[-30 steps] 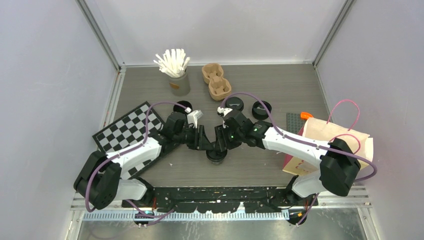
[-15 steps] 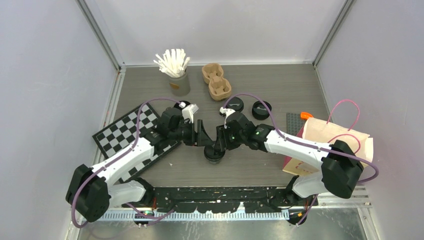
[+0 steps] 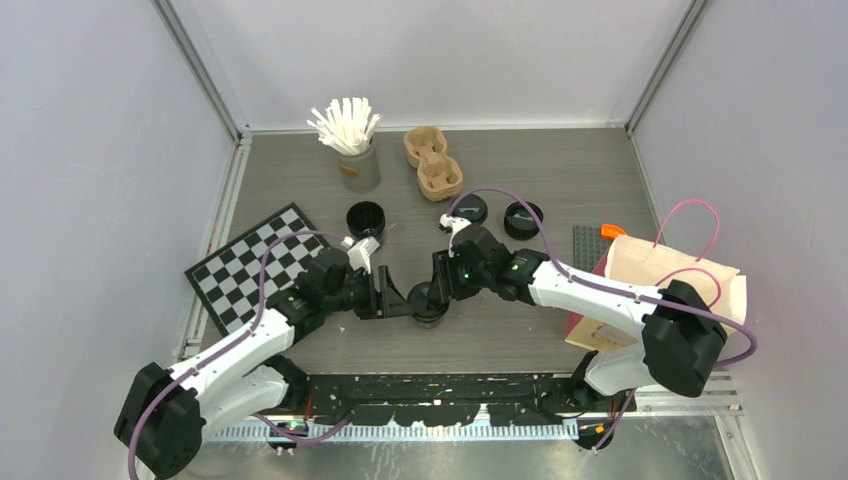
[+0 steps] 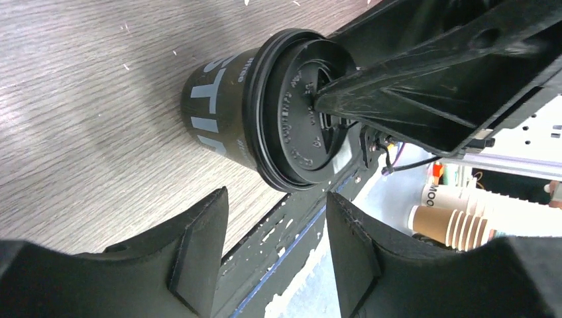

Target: Pack the takeout coffee

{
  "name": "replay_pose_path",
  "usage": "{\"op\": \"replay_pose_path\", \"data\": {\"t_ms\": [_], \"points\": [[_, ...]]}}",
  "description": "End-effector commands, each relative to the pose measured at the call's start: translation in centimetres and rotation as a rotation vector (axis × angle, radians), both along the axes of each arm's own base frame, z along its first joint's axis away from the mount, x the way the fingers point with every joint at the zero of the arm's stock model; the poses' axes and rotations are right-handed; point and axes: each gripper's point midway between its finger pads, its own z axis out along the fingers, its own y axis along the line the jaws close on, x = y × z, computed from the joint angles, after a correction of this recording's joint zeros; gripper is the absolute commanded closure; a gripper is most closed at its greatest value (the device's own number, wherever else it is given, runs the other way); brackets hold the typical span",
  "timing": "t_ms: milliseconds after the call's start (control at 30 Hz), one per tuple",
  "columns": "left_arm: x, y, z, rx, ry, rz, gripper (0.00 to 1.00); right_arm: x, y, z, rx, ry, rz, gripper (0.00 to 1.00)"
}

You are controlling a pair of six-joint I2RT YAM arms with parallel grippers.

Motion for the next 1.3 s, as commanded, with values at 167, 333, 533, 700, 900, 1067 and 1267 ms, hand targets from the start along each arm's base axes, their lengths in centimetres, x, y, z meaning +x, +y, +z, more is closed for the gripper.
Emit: {"op": "replay_pose_path", "data": {"t_ms": [167,333,533,700,900,1067,1267], "points": [[1.6,-1.1,0.9,-0.129,-0.055,0.069,0.44,-1.7,-2.2,-3.1,-0.085,0.065,-0.008,0.52],[1.6,-0.8,-0.4,-0.113,-0.034,0.096,0.45,-1.9,-2.4,-3.1,-0.073,0.064,-0.014,0.52],[1.7,-0.7,-1.1,-0.108,-0.022,0.108,0.48,-2.0,-2.3,-3.3,-0.068,0.065,-0.012,0.52],[1.7,-0.2,-2.5,-0.064,0.005,0.134,0.55,-2.1,-2.4,-3.8,-0.075,0.076,-0.015,0.52],[1.4,0.9,-5.0,0.021,0.037,0.157,0.65,-2.5,-3.1,-4.9,-0.091,0.085,-0.017,0.52],[0.7,1.7,-7.2,0.084,0.078,0.161,0.7,-2.7,-3.1,-5.7,-0.081,0.096,-0.029,0.52],[0.5,1.8,-7.4,0.088,0.084,0.158,0.72,-2.7,-2.8,-5.6,-0.068,0.099,-0.027,0.52]]}}
